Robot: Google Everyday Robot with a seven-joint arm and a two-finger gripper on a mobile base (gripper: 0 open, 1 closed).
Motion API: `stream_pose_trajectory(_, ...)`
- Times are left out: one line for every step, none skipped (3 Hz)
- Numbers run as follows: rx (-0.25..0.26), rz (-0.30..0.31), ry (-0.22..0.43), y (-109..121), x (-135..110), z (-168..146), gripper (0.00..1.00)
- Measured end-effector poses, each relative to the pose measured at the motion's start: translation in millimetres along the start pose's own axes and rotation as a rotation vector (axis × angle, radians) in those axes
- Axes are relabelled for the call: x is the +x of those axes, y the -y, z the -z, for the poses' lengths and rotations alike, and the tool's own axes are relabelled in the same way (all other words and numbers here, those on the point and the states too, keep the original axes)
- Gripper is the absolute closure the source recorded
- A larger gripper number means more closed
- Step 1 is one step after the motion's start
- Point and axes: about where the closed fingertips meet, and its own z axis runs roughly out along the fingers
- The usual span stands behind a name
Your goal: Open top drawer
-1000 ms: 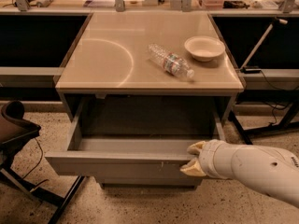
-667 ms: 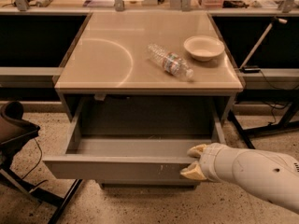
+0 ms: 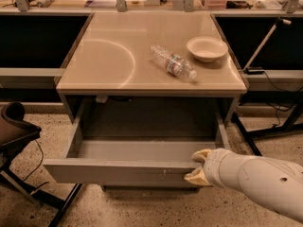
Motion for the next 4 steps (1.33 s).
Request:
stream_pose_trajectory(0.006,0.021,0.009,-6.0,3.6,6.4,1.0)
stream_pose_trajectory(0.001,0.019,0.019,-11.2,3.8,8.9,1.0)
stream_pose_trajectory(0.001,0.019,0.02,-11.1,3.4,9.4,1.0)
stream_pose_trajectory(0.005,0.02,0.021,-14.8,5.1,11.9,1.0)
